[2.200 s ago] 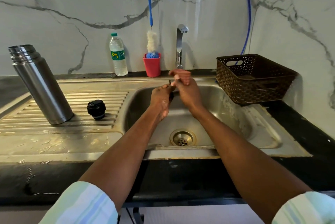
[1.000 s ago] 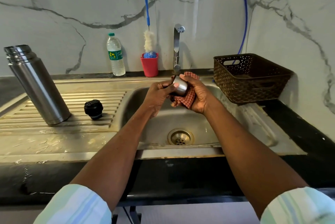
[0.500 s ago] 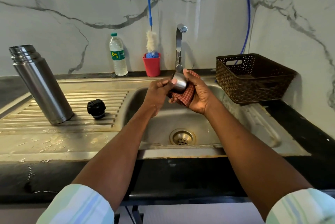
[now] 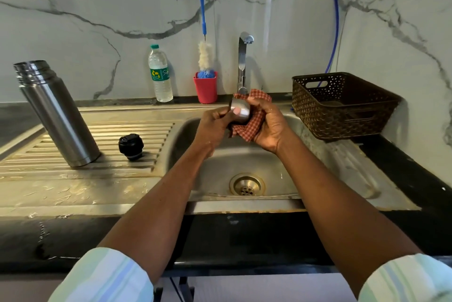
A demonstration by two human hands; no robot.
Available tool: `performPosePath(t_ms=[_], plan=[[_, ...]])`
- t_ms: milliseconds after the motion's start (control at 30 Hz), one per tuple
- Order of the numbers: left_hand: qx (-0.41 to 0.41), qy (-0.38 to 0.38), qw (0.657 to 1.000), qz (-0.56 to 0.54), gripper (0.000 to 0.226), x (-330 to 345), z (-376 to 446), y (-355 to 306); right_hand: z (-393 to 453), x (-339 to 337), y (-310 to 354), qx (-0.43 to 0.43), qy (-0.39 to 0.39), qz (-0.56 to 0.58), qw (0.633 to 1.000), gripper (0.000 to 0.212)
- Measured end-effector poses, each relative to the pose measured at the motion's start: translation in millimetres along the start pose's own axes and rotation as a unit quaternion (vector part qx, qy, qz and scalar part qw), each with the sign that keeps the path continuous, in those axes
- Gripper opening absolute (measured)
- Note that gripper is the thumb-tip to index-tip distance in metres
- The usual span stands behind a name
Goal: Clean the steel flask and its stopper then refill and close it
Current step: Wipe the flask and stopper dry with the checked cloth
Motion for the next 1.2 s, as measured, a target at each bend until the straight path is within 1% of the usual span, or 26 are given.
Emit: performPosePath(t_ms=[67,100,167,200,233,300,333,400,467,533,600,667,700,733,800,833,867,900,967,1033,1100,1133,1200], plan=[[0.054,0.018,0.988,0.145,0.017,10.4,-3.3,-7.1,-3.6,-3.4,-3.7,0.033,-0.018,0.035,0.999,0.047],[0.078,0.035,0.971,0.224,0.021,17.9,-4.3,-8.9,-6.0,-4.4,-5.6,0.049,-0.028,0.034,0.998,0.043],[0.104,0.062,0.93,0.346,0.026,26.3,-3.8,-5.7,-12.3,-6.9,-5.8,0.071,-0.069,0.007,0.995,0.021],[0.111,0.064,0.913,0.387,0.025,26.4,-1.7,-2.8,-14.6,-8.4,-4.1,0.073,-0.091,-0.015,0.993,0.011],[0.121,0.057,0.898,0.419,0.024,25.0,0.4,-1.2,-15.1,-9.4,-1.9,0.069,-0.105,-0.039,0.991,0.006],[0.147,0.03,0.874,0.461,0.022,22.4,1.9,-4.5,-12.4,-9.4,2.2,0.045,-0.12,-0.074,0.989,0.005],[0.16,0.01,0.868,0.47,0.021,21.5,1.6,-7.6,-10.6,-9.6,3.3,0.031,-0.125,-0.083,0.988,0.007],[0.16,-0.031,0.863,0.478,0.019,17.8,-0.4,-13.0,-8.9,-9.9,5.3,0.005,-0.138,-0.096,0.986,0.011],[0.136,-0.053,0.873,0.466,0.02,11.6,-0.5,-12.8,-9.9,-15.8,9.6,-0.025,-0.171,-0.137,0.975,0.017],[0.106,-0.06,0.909,0.398,0.019,4.8,2.2,-9.5,-10.3,-19.7,14.9,-0.061,-0.191,-0.192,0.961,0.018],[0.069,-0.053,0.947,0.31,0.018,2.1,5.3,-6.0,-9.9,-14.3,16.9,-0.092,-0.173,-0.22,0.956,0.016],[0.047,-0.063,0.964,0.255,0.021,0.6,4.9,-5.0,-9.2,-7.2,17.2,-0.111,-0.155,-0.243,0.951,0.017],[0.044,-0.077,0.969,0.229,0.027,-1.6,3.3,-4.6,-7.5,-4.9,15.9,-0.109,-0.149,-0.251,0.95,0.019],[0.044,-0.092,0.975,0.195,0.038,-4.6,1.1,-4.7,-5.4,-3.8,13.6,-0.102,-0.143,-0.251,0.952,0.023],[0.037,-0.114,0.986,0.12,0.06,-9.9,-1.3,-0.8,-2.7,-1.5,6.5,-0.079,-0.123,-0.221,0.964,0.038],[0.029,-0.123,0.988,0.09,0.066,-11.2,-1.5,1.3,-1.8,-0.5,3.4,-0.072,-0.115,-0.206,0.969,0.045],[0.018,-0.132,0.989,0.063,0.069,-11.9,-1.5,4.1,-1.4,-0.2,1.6,-0.071,-0.114,-0.205,0.969,0.048],[0.009,-0.142,0.989,0.035,0.069,-12.0,-1.4,5.6,-1.9,1.0,1.9,-0.077,-0.118,-0.222,0.965,0.046],[-0.001,-0.162,0.986,-0.031,0.062,-14.0,-0.7,7.1,-3.7,5.1,6.6,-0.104,-0.126,-0.292,0.942,0.04],[0.001,-0.169,0.981,-0.094,0.052,-18.9,2.0,12.2,-4.4,13.8,9.3,-0.126,-0.116,-0.371,0.913,0.04],[-0.003,-0.159,0.984,-0.084,0.047,-22.5,3.3,16.6,-3.6,21.9,7.7,-0.122,-0.101,-0.424,0.892,0.04],[-0.011,-0.147,0.988,-0.053,0.049,-22.6,3.1,17.5,-2.9,22.6,6.6,-0.112,-0.097,-0.421,0.895,0.037],[-0.018,-0.115,0.993,0.011,0.06,-18.4,1.6,14.8,-2.0,16.0,3.9,-0.085,-0.099,-0.347,0.929,0.035]])
Point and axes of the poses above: each hand's wrist, its own z-axis towards the middle knuckle, its own x-axis out of the palm, y = z × x, the point moved 7 cm from there along z, towards the middle knuckle, and after that the axes turned 10 degrees about y, right-handed, at the moved point
